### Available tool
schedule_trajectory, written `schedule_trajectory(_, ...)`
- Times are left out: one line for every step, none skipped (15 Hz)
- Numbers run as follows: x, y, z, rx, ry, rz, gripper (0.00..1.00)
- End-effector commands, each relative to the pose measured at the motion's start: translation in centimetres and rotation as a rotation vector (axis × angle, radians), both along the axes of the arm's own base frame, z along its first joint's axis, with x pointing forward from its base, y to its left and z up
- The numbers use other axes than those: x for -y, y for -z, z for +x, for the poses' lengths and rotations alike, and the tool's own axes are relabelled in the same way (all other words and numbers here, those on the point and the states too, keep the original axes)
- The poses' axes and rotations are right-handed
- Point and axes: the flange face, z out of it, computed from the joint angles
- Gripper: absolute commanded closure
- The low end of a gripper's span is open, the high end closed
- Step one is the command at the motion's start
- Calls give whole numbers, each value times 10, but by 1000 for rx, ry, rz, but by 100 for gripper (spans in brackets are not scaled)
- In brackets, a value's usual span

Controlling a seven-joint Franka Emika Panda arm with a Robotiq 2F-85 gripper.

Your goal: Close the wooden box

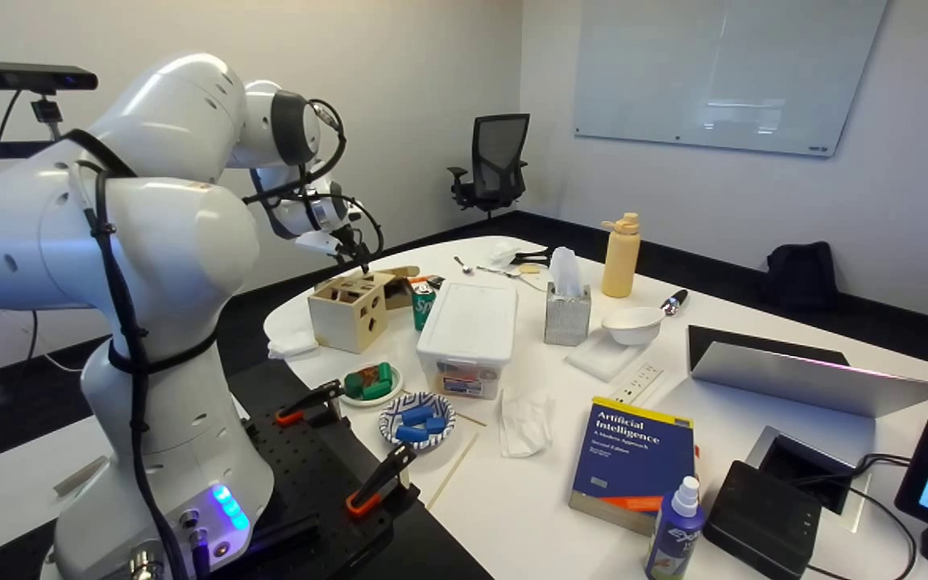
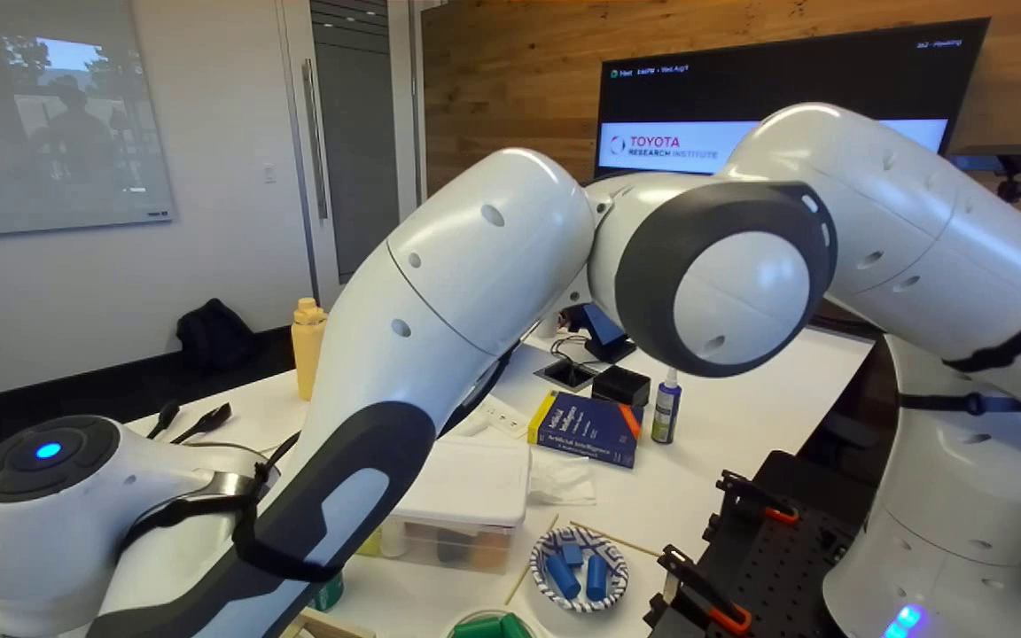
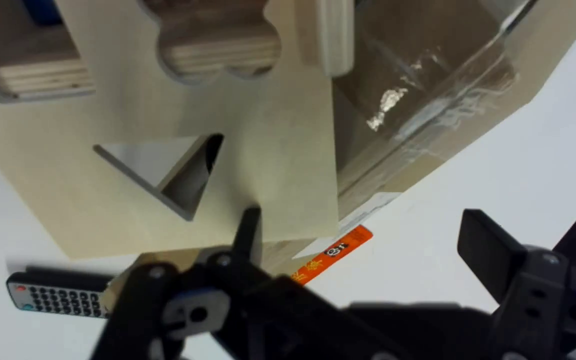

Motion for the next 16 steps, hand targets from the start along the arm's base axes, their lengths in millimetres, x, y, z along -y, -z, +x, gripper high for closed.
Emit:
schedule_trajectory(-6, 5, 24, 17, 48, 21, 0)
schedule_trajectory(-4, 3, 32, 25, 64, 35, 0)
schedule_trajectory(-3, 0, 38, 34, 77, 46, 0)
schedule_trajectory(0, -3, 43, 43, 89, 57, 0)
schedule_trajectory(0, -7, 46, 52, 89, 65, 0)
schedule_trajectory(1, -10, 48, 58, 86, 68, 0)
schedule_trajectory(1, -12, 49, 61, 82, 67, 0)
schedule_trajectory(1, -12, 49, 55, 79, 66, 0)
schedule_trajectory(1, -11, 47, 43, 70, 65, 0)
schedule_trajectory(2, -9, 44, 28, 62, 63, 0)
schedule_trajectory(1, -8, 40, 6, 58, 52, 0)
schedule_trajectory(1, -5, 36, -1, 58, 40, 0)
schedule_trajectory(2, -2, 33, -7, 61, 29, 0)
schedule_trajectory(4, 2, 31, -18, 67, 19, 0)
schedule_trajectory(6, 4, 30, -31, 70, 17, 0)
schedule_trajectory(8, 5, 30, -36, 72, 14, 0)
